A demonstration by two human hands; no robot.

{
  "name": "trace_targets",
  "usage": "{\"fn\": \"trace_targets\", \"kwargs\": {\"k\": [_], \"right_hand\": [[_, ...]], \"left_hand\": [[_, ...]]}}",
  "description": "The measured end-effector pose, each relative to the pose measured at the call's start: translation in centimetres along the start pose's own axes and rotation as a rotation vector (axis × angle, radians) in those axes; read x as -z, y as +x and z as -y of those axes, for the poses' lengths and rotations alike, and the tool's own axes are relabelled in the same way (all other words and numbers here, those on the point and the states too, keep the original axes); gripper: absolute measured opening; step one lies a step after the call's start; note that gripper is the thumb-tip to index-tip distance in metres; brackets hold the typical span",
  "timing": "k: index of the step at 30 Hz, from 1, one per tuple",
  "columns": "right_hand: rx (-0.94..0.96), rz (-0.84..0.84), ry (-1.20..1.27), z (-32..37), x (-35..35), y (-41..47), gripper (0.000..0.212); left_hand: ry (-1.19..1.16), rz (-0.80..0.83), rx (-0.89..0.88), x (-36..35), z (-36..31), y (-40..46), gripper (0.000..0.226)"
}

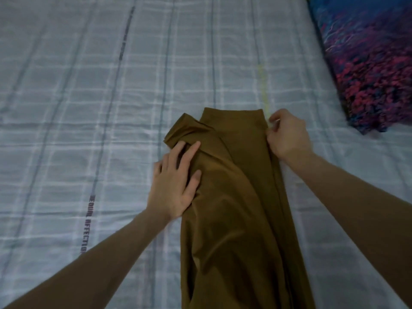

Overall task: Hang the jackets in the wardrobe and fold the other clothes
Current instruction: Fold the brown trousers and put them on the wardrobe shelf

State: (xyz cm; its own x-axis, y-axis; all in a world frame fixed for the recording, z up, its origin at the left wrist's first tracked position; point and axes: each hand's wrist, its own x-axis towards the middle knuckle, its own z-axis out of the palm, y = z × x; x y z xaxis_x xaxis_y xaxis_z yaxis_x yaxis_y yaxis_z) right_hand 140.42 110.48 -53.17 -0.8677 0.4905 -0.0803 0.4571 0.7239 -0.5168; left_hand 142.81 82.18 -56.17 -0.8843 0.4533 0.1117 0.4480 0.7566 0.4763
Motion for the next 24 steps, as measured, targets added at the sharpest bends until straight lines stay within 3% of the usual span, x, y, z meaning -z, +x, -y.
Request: {"fn": "trace_targets", "kwargs": {"k": [3, 6, 8, 10, 12, 13, 14, 16, 20, 23, 24], "right_hand": [[-0.158, -0.125, 0.026, -0.7, 0.6, 1.2, 0.016], [-0.004, -0.185, 0.015, 0.6, 1.4, 0.0, 0.014], [0.21, -0.068, 0.087, 2.8, 1.6, -2.0, 0.011], [0.255, 0.185, 0.149, 5.1, 1.2, -4.3, 0.023], [0.194, 0.348, 0.159, 6.1, 0.3, -5.5, 0.038], [0.182, 0.376, 0.126, 6.1, -0.2, -5.7, 0.038], [0.184, 0.373, 0.1, 6.0, -0.4, -5.8, 0.033], [0.185, 0.294, 0.1, 5.4, -0.4, -5.4, 0.022], [-0.127, 0.191, 0.383, 3.9, 1.3, -4.4, 0.016], [-0.247, 0.252, 0.435, 2.5, 2.6, -3.8, 0.014], [-0.256, 0.282, 0.423, 2.1, 2.9, -3.7, 0.016]], "left_hand": [[-0.114, -0.033, -0.019, 0.3, -0.2, -0.1, 0.052], [-0.215, -0.106, -0.05, 0.5, 0.0, 0.0, 0.047], [-0.359, -0.278, 0.012, 0.5, 0.5, 0.1, 0.038], [-0.525, -0.4, 0.226, 0.9, 0.9, 1.4, 0.04], [-0.563, -0.289, 0.449, 1.1, 1.1, 3.6, 0.045], [-0.472, -0.195, 0.486, 1.2, 1.1, 4.6, 0.042], [-0.408, -0.133, 0.468, 1.3, 1.1, 5.6, 0.034], [-0.522, -0.138, 0.361, 2.1, 0.3, 7.7, 0.011], [-0.767, -0.08, 0.227, 4.6, -3.0, 12.7, 0.022], [-0.69, 0.208, 0.265, 4.4, -5.4, 16.2, 0.019], [-0.678, 0.234, 0.28, 3.9, -5.9, 16.9, 0.021]]}}
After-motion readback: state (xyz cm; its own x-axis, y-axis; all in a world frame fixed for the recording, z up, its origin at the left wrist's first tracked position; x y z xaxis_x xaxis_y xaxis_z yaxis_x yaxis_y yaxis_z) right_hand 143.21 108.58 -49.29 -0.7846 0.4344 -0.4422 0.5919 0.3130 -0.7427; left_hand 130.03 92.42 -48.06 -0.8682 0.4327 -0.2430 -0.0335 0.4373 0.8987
